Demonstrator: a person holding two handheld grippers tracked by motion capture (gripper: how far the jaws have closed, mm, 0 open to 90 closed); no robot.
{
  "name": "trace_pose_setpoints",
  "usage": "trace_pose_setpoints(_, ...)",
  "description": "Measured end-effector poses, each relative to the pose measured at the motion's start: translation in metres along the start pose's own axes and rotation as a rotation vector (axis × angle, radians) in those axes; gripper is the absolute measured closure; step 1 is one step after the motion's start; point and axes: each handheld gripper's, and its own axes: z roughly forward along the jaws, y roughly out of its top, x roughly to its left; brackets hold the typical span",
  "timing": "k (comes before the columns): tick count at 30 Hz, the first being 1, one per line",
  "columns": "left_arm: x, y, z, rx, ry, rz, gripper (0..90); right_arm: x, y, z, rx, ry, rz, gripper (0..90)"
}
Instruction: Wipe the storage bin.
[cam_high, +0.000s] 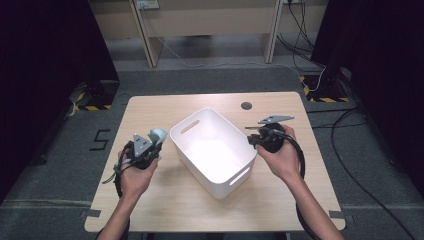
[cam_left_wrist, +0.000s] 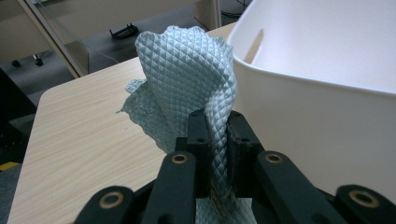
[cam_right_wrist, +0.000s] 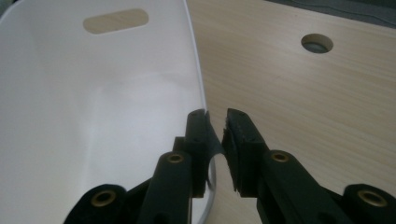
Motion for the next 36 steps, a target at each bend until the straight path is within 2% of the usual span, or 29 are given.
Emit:
trace_pose_setpoints(3, 0.005, 0.002, 0.010, 0.005, -0.001, 0.004, 81.8, -0.004, -0.001, -0.015, -0.033, -0.022, 0.024, 78.5)
trace_pose_setpoints(5, 0.007, 0.003, 0.015, 0.006, 0.005, 0.011, 81.8, -0.008, -0.003, -0.025, -0.040, -0.053, 0.042, 81.5)
trace_pose_setpoints(8, 0.012, 0.006, 0.024, 0.005, 0.000, 0.010, 81.8, -0.010, -0.009, -0.031, -0.007, -0.082, 0.054, 86.5)
trace_pose_setpoints(11, 0.017, 0.010, 0.032, 0.007, -0.003, 0.005, 81.8, -0.011, -0.021, -0.031, 0.056, -0.088, 0.065, 90.0)
trace_pose_setpoints(14, 0.019, 0.014, 0.040, 0.008, -0.005, 0.006, 81.8, -0.012, -0.033, -0.028, 0.092, -0.077, 0.074, 90.0)
trace_pose_setpoints(18, 0.018, 0.016, 0.047, 0.011, -0.029, 0.024, 81.8, -0.008, -0.041, -0.024, 0.122, -0.060, 0.078, 90.0)
trace_pose_setpoints(24, 0.013, 0.017, 0.057, 0.025, -0.077, 0.035, 81.8, 0.002, -0.040, -0.024, 0.121, -0.043, 0.062, 90.0)
trace_pose_setpoints(27, 0.014, 0.017, 0.061, 0.026, -0.090, 0.049, 81.8, 0.009, -0.039, -0.025, 0.127, -0.045, 0.051, 90.0)
trace_pose_setpoints(36, 0.012, 0.022, 0.065, 0.021, -0.121, 0.086, 81.9, 0.016, -0.042, -0.020, 0.158, -0.044, 0.031, 90.0)
